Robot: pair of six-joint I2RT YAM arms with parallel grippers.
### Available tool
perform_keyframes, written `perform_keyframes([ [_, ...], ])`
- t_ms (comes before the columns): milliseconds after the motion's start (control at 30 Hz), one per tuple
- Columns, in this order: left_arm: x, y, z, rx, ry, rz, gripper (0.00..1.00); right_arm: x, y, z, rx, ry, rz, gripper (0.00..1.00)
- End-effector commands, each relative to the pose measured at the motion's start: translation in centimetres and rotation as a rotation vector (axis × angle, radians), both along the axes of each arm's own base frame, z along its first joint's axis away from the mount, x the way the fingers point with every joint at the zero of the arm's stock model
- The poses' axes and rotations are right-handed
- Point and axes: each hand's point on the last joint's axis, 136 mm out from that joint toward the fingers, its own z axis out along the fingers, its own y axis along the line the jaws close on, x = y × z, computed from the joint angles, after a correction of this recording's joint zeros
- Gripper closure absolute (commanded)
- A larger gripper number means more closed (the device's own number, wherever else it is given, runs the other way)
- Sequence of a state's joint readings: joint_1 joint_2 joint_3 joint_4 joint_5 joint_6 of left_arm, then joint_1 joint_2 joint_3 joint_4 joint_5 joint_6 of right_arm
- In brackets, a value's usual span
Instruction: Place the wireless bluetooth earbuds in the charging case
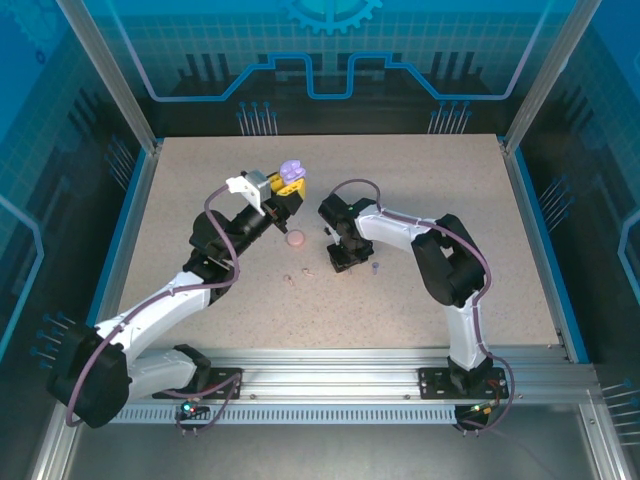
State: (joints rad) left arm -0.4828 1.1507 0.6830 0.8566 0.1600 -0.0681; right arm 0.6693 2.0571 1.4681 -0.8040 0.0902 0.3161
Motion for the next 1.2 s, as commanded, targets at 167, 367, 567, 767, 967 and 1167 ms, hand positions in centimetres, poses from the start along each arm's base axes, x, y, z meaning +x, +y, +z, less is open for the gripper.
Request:
perform_keyframes([
  [167,-0.5,0.3,2.2,-0.014,-0.061,0.019,1.00,-1.1,0.1,-0.2,-0.005,0.029,0.017,0.68],
  [367,-0.5,0.3,2.2,-0.018,-0.061,0.018,1.00,-1.4,0.0,0.0,-0.002,0.028,0.009,0.67],
  [567,-0.5,0.3,2.1,-0.015,-0.061,0.015,1.00,-1.6,-0.1,-0.1,-0.012,0.027,-0.002,0.65],
  [767,-0.5,0.3,2.0,-0.015,-0.058,0.015,1.00,-1.9,-0.1,-0.2,-0.027,0.029,-0.007,0.65],
  [967,-0.5,0.3,2.1,-0.015,-0.062,0.016,1.00,-2.2,-0.4,-0.3,-0.056,0.028,-0.006,0.67],
  [1167,-0.5,0.3,2.0,-0.014,-0.059,0.016,1.00,-2.4,-0.4,-0.4,-0.063,0.030,-0.005,0.73],
])
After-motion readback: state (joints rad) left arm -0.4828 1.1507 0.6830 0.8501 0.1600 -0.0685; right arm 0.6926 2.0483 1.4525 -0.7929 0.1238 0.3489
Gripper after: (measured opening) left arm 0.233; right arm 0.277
